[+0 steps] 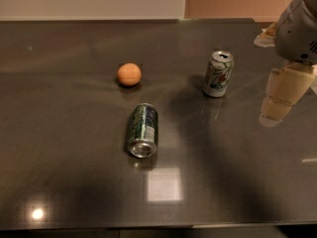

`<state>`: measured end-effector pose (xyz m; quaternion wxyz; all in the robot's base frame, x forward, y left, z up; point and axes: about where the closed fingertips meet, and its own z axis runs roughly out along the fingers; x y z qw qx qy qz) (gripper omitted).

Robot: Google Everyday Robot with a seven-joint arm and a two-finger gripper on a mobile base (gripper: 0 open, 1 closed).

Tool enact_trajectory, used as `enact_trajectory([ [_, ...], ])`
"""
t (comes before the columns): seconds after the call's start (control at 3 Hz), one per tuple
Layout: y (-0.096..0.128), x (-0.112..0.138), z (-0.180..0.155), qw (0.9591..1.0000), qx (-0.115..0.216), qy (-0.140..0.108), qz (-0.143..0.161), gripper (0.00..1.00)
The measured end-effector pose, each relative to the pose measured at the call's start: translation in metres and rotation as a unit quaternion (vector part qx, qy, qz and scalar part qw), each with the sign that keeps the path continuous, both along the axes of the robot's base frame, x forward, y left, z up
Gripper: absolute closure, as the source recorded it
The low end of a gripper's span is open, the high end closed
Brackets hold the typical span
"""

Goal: Place green can upright

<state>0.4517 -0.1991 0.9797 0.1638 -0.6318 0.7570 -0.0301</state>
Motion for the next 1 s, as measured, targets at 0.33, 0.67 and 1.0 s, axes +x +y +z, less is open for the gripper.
enact_trajectory([
  [0.33,0.033,0.018,-0.001,0.9979,0.0,-0.001,0.065,0.0],
  [0.67,0.071,0.032,-0.014,0.9903,0.001,0.01,0.139,0.0],
  [1.0,0.111,0.036,-0.027,0.9755,0.002,0.019,0.219,0.0],
])
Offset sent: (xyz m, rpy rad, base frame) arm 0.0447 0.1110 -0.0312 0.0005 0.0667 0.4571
